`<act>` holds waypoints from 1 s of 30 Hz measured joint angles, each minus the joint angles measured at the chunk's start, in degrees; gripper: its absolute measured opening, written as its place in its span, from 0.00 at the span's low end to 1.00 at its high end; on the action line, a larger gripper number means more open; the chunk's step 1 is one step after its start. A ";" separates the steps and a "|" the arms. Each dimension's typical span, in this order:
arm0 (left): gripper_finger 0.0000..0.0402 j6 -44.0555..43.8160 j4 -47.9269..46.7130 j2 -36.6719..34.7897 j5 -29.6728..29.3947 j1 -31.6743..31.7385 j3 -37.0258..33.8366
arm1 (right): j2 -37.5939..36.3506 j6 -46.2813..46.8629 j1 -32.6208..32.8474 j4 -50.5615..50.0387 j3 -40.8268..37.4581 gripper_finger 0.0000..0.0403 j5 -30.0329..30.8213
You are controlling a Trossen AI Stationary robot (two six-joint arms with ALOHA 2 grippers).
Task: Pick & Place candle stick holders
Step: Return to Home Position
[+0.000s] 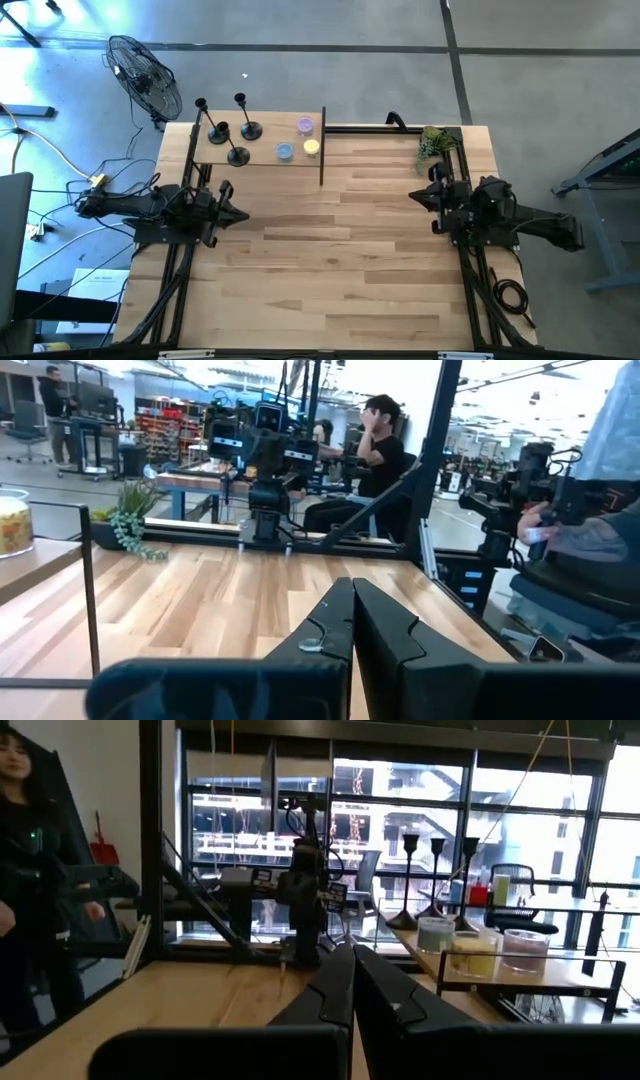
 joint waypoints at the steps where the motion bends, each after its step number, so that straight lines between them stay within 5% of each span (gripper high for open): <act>1: 0.00 0.00 -0.12 0.00 -0.02 0.02 0.00 | 0.00 0.02 0.02 -0.20 0.00 0.00 0.24; 19: 0.00 -4.58 -0.05 0.02 2.16 -0.03 0.00 | 0.33 -1.44 0.07 -0.24 -2.25 0.00 4.96; 30: 0.00 -5.26 -5.15 0.09 -6.19 -0.03 0.02 | 0.39 1.43 0.07 -3.00 -2.27 0.00 7.05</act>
